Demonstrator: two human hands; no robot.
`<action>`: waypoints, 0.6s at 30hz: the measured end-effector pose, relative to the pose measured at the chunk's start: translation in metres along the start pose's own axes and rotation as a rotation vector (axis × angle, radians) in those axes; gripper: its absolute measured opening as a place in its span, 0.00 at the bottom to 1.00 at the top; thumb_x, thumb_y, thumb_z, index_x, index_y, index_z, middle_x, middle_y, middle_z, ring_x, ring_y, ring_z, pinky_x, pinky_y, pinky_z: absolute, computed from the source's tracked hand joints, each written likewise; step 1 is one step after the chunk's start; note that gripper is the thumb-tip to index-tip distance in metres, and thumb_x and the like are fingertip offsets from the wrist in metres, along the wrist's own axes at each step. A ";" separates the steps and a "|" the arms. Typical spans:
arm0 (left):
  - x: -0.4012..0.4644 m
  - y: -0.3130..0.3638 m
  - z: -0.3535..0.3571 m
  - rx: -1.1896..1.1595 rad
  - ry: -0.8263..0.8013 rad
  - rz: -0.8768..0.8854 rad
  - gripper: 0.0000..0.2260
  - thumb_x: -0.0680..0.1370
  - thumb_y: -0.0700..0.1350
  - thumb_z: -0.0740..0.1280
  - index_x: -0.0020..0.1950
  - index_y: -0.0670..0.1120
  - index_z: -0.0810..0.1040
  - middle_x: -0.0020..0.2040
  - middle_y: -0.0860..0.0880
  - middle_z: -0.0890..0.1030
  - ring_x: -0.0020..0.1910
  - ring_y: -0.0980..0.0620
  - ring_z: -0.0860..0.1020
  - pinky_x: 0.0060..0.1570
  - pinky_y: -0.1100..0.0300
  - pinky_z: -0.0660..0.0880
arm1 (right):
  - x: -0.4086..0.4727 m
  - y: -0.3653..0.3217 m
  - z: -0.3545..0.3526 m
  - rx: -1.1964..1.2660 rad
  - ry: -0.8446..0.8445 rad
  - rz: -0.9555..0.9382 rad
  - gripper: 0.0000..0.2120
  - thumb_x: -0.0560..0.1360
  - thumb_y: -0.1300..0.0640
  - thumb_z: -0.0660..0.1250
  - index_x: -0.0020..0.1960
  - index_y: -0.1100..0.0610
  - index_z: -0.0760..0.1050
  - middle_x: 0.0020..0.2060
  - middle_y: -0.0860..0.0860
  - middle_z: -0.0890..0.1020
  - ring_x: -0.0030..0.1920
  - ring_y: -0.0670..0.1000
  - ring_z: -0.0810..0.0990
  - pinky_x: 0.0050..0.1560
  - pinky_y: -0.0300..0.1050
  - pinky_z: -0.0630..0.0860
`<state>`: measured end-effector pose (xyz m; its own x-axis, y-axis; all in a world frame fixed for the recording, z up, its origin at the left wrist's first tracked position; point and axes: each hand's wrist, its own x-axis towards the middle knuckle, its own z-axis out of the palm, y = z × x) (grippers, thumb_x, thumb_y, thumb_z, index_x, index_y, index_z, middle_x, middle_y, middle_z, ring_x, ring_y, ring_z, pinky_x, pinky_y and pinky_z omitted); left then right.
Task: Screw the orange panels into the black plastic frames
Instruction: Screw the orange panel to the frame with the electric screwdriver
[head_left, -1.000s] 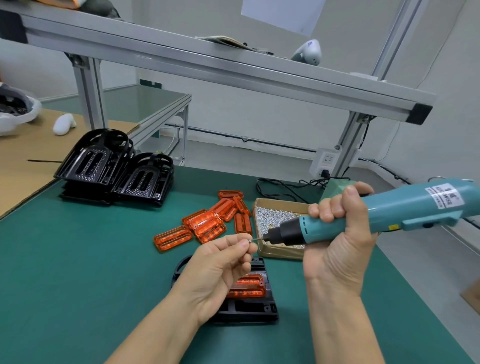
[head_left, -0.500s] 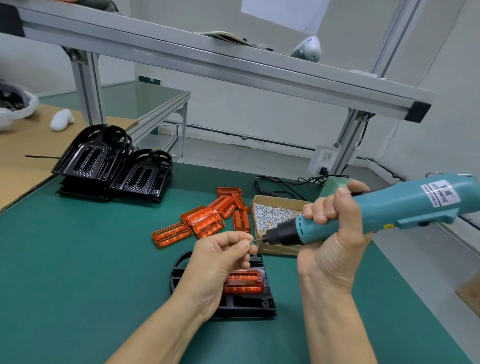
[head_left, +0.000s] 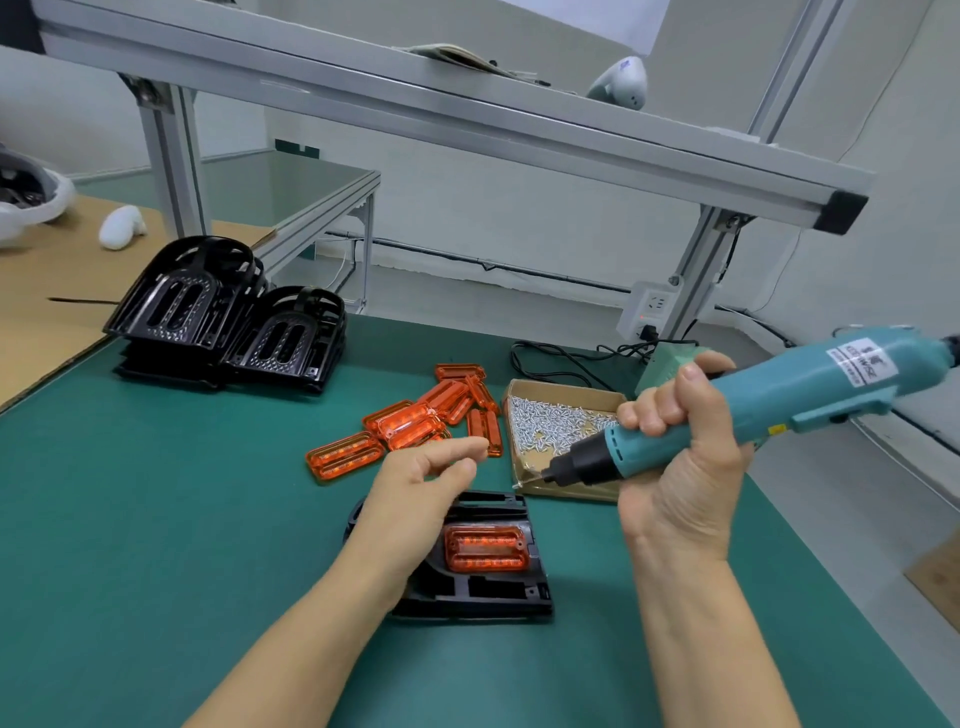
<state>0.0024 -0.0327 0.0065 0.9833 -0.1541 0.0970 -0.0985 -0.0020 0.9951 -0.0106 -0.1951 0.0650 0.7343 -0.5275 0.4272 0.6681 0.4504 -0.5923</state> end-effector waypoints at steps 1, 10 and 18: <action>0.001 -0.001 -0.002 0.176 0.013 0.066 0.13 0.79 0.38 0.63 0.51 0.55 0.83 0.52 0.63 0.81 0.51 0.72 0.74 0.52 0.71 0.66 | 0.001 0.000 -0.002 -0.029 -0.016 0.019 0.07 0.72 0.64 0.64 0.45 0.52 0.73 0.24 0.45 0.67 0.24 0.45 0.67 0.29 0.38 0.70; 0.002 -0.017 0.009 1.070 -0.322 0.288 0.25 0.76 0.34 0.58 0.58 0.62 0.80 0.62 0.63 0.73 0.64 0.57 0.60 0.66 0.53 0.43 | 0.002 0.012 -0.018 -0.232 -0.171 0.158 0.07 0.70 0.64 0.67 0.45 0.54 0.74 0.24 0.48 0.68 0.23 0.47 0.67 0.28 0.40 0.70; 0.002 -0.020 0.008 1.125 -0.336 0.297 0.26 0.75 0.33 0.58 0.60 0.62 0.78 0.63 0.62 0.72 0.66 0.56 0.59 0.66 0.51 0.39 | 0.001 0.023 -0.019 -0.285 -0.220 0.180 0.08 0.70 0.64 0.67 0.45 0.53 0.76 0.24 0.48 0.70 0.23 0.48 0.68 0.28 0.40 0.70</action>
<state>0.0054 -0.0409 -0.0133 0.8275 -0.5427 0.1438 -0.5557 -0.7552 0.3476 0.0032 -0.1995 0.0387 0.8654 -0.2773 0.4174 0.4893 0.2877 -0.8233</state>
